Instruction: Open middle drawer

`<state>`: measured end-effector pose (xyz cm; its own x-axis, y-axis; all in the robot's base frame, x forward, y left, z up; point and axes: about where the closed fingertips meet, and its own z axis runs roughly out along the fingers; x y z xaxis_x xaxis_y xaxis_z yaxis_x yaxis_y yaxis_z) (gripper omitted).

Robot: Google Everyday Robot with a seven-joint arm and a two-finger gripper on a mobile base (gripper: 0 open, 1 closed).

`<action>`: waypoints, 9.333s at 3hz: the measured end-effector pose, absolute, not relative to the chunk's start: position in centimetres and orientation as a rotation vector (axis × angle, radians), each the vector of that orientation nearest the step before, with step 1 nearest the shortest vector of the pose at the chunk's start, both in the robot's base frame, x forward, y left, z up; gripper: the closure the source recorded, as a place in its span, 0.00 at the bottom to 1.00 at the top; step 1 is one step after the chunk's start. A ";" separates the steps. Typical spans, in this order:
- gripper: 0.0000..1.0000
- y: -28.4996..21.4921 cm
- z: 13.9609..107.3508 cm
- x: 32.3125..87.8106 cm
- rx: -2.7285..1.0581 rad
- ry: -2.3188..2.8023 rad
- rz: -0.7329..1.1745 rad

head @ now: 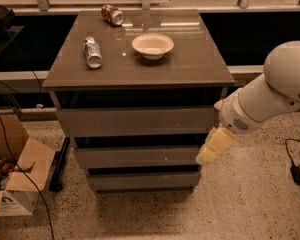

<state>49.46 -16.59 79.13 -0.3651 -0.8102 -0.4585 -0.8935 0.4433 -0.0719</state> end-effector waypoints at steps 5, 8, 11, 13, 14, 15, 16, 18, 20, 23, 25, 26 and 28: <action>0.00 -14.6 66.0 51.9 -1.336 2.288 0.469; 0.00 -12.7 59.4 53.7 -1.314 2.296 0.600; 0.00 -11.9 49.2 58.7 -1.364 2.283 0.576; 0.00 -12.7 45.5 64.4 -1.292 2.275 0.561; 0.00 -12.6 43.9 65.5 -1.284 2.290 0.585; 0.27 -12.3 42.8 63.8 -1.328 2.339 0.622; 0.50 -12.3 43.2 63.8 -1.328 2.339 0.622; 0.23 -12.2 43.3 64.1 -1.328 2.339 0.622; 0.00 -12.1 43.9 62.4 -1.448 2.327 0.602; 0.42 -13.6 43.8 53.2 -1.674 2.405 0.645; 0.70 -13.6 44.3 53.2 -1.674 2.405 0.645; 0.47 -13.6 44.3 53.2 -1.674 2.405 0.645; 0.02 -13.1 42.2 50.8 -1.787 2.482 0.673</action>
Offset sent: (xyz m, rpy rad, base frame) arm -0.0084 -0.0003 -0.0425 0.0668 0.0400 -0.0495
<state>50.75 -13.12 42.17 -0.3484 -0.9024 -0.2534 -0.9069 0.2562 0.3346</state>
